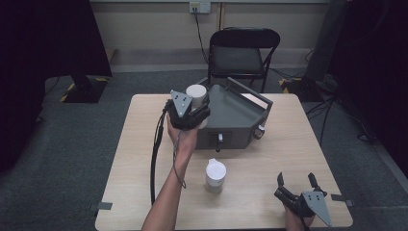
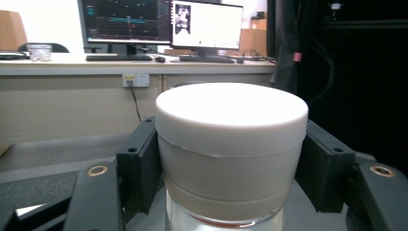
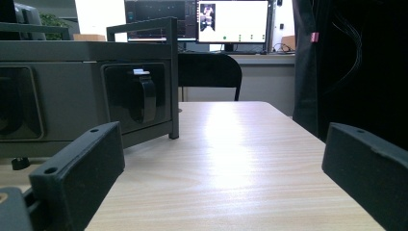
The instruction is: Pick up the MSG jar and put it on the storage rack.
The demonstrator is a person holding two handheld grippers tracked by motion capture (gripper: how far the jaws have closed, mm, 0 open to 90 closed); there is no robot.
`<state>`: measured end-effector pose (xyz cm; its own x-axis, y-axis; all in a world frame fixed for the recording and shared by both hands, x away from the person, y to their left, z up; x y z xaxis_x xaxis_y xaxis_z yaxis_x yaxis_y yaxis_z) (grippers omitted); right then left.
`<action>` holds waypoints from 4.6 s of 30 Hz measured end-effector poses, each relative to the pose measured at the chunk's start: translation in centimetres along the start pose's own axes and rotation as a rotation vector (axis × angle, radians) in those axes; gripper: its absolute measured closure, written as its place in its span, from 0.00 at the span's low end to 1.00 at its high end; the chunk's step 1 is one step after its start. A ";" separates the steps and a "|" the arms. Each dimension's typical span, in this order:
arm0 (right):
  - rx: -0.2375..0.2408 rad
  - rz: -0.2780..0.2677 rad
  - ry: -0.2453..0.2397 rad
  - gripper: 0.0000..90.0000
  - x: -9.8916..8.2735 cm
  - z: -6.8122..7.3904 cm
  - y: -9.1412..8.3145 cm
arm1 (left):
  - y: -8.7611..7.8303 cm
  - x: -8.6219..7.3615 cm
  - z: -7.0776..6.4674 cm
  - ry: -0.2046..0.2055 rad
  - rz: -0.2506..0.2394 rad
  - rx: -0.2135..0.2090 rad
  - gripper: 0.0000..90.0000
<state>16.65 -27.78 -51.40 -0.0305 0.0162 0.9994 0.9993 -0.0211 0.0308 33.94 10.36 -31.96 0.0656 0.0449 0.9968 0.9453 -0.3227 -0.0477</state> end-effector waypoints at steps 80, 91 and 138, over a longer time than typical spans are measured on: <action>0.006 0.000 -0.001 0.00 0.0 -0.1 0.0 | 2.9 -2.0 -0.5 -0.013 0.056 0.076 0.00; 0.006 0.001 -0.002 0.00 0.0 -0.1 0.0 | 1.2 -1.8 -0.1 -0.007 0.013 0.076 0.00; 0.003 0.000 -0.001 0.00 0.0 0.0 0.0 | -13.6 -10.5 -1.3 -0.042 -0.181 0.172 0.00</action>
<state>16.62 -27.82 -51.40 -0.0301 0.0171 0.9994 0.9994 -0.0184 0.0304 20.01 12.99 -41.66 -0.0996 0.1276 0.9868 0.9832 -0.1401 0.1173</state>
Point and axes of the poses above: each handheld gripper's, and its own axes: y roughly forward along the jaws, x roughly out of its top, z roughly to its left, the point moved 3 cm from there along y, roughly forward along the jaws
